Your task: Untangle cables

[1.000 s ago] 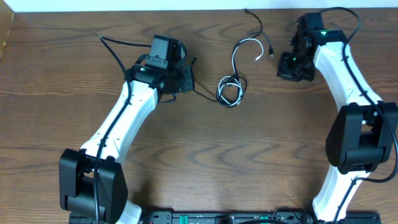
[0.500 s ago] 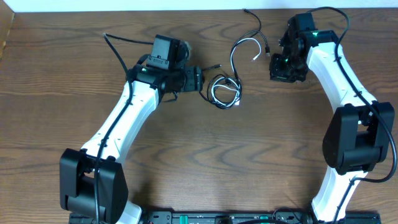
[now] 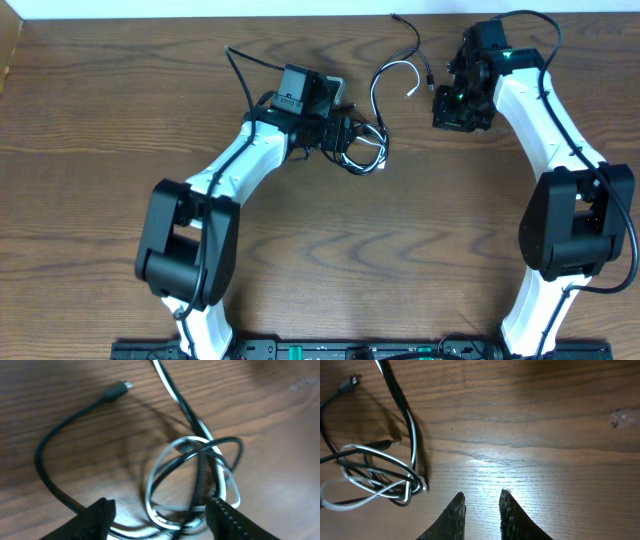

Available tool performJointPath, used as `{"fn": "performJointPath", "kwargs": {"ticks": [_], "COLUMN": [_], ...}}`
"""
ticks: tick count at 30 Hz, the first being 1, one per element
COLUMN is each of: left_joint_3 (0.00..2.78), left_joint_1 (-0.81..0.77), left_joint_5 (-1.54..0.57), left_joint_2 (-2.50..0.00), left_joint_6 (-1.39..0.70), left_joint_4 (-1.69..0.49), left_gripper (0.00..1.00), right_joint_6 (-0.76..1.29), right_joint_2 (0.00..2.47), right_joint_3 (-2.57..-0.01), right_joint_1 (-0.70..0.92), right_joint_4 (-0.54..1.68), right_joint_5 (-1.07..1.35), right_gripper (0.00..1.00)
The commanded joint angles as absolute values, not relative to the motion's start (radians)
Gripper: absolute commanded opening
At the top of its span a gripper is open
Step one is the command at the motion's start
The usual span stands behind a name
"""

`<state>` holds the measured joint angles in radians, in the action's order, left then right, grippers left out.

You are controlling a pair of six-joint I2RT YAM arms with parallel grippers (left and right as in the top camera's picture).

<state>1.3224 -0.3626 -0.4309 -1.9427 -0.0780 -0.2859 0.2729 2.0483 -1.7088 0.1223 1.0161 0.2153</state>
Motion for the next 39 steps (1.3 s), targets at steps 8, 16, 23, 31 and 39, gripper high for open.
{"fn": "performJointPath", "kwargs": {"ticks": [8, 16, 23, 31, 39], "left_joint_3": [1.326, 1.326, 1.326, 1.326, 1.326], "left_joint_1": [-0.36, -0.353, -0.329, -0.326, -0.324], "left_joint_5": [-0.329, -0.388, -0.497, -0.545, -0.594], "left_joint_2": [-1.954, -1.913, -1.78, -1.682, -1.679], "left_joint_6": [-0.088, -0.11, -0.137, -0.137, -0.136], "left_joint_4": [-0.269, -0.287, -0.299, -0.367, -0.383], "left_gripper": [0.24, 0.08, 0.08, 0.08, 0.07], "right_joint_6": [0.252, 0.258, 0.276, 0.276, 0.276], "right_joint_2": [2.02, 2.02, 2.022, 2.036, 2.05], "right_joint_3": [-1.705, -1.705, -1.705, -1.705, -1.705], "right_joint_1": [0.179, 0.236, 0.274, 0.301, 0.345], "right_joint_4": [0.979, 0.936, 0.892, 0.839, 0.759], "right_joint_5": [0.262, 0.27, 0.299, 0.403, 0.478], "right_gripper": [0.21, 0.23, 0.26, 0.21, 0.25]}}
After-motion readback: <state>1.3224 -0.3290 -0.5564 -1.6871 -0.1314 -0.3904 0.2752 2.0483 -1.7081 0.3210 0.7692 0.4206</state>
